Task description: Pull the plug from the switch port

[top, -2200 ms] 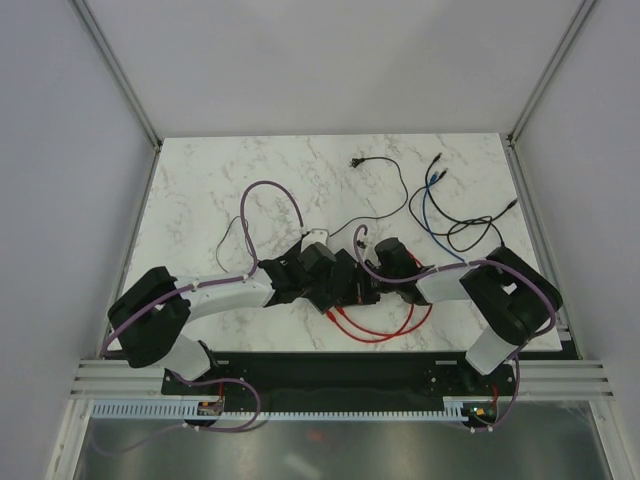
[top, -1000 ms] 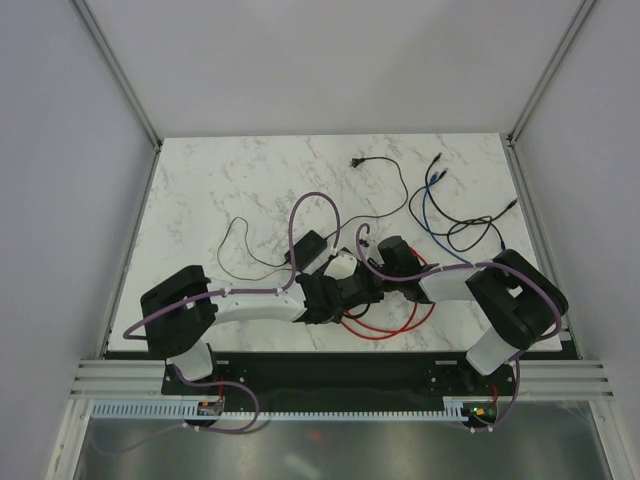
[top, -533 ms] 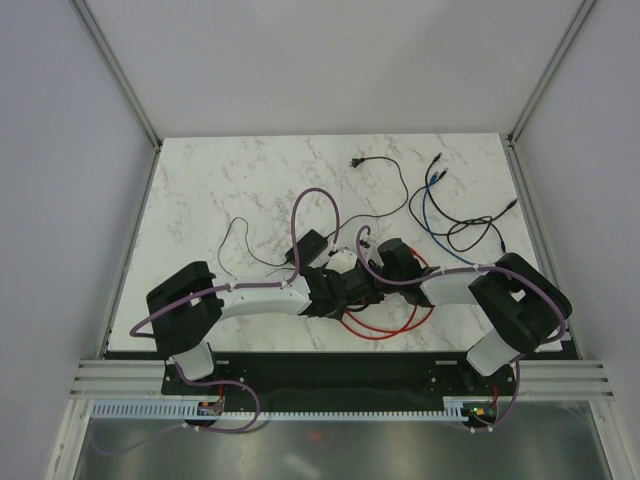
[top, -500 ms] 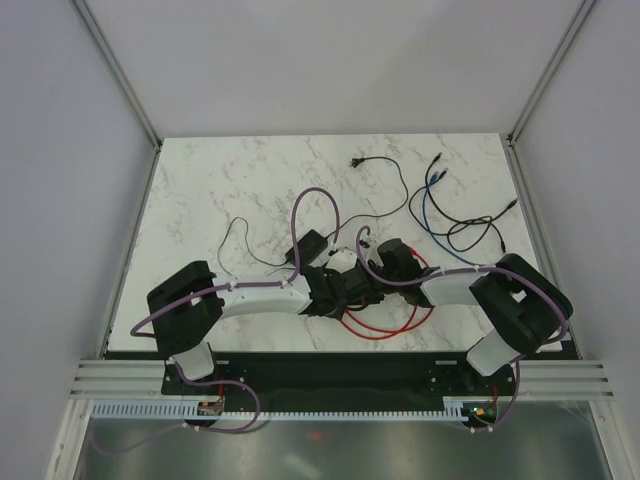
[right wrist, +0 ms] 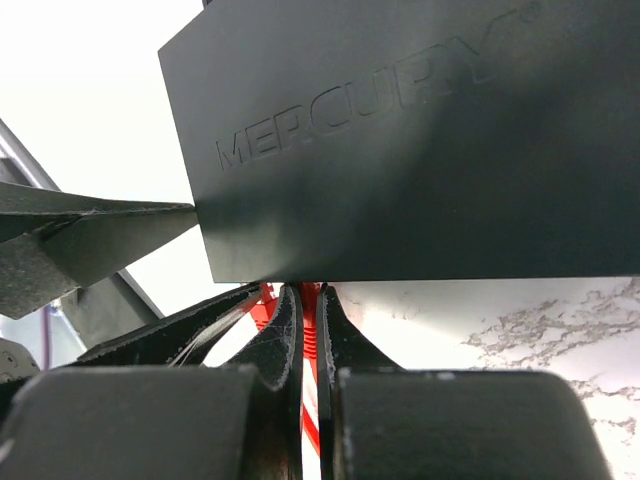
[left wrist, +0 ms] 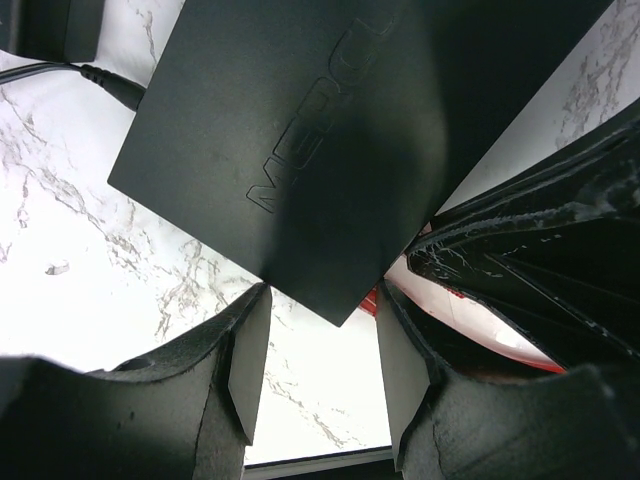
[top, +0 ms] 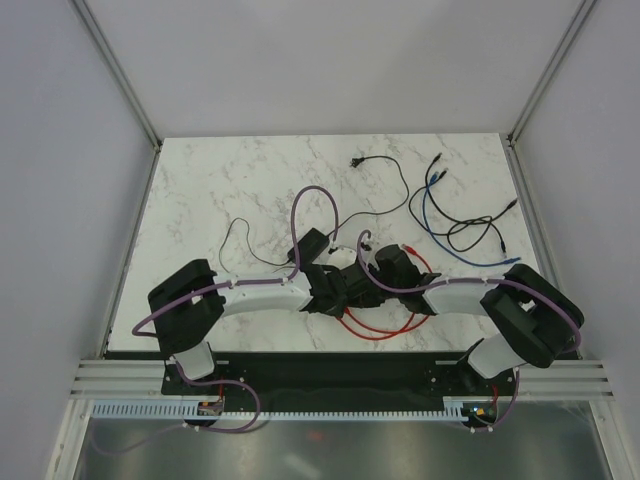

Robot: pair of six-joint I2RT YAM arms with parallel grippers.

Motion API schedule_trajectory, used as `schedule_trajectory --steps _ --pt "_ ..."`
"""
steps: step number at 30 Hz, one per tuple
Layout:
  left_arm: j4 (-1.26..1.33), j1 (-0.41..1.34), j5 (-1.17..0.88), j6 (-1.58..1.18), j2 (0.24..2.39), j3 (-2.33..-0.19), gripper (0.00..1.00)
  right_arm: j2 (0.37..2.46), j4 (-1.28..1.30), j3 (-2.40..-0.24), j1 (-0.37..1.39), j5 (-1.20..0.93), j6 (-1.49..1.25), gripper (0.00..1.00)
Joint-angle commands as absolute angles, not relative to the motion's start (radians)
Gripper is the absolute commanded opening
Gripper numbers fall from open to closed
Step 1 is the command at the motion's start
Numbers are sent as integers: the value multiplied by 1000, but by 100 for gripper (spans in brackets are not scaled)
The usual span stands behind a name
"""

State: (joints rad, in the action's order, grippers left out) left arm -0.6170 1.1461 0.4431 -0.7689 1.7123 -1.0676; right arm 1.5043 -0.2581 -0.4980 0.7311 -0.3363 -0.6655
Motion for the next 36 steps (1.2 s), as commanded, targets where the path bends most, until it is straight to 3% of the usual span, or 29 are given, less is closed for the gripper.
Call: schedule_trajectory --steps 1,8,16,26,36 --pt "-581 1115 483 -790 1747 -1052 53 1517 -231 -437 735 -385 -728 0" --pt "-555 1104 462 -784 1727 -1031 53 1568 -458 -342 712 -475 -951 0" --pt "-546 1101 454 -782 1715 -1017 53 1557 -511 -285 680 -495 -1049 0" --pt "-535 1101 443 -773 1706 -1012 53 1532 -376 -333 658 -519 -916 0" --pt "-529 1118 492 -742 1600 -1000 54 1706 -230 -549 647 -532 -675 0"
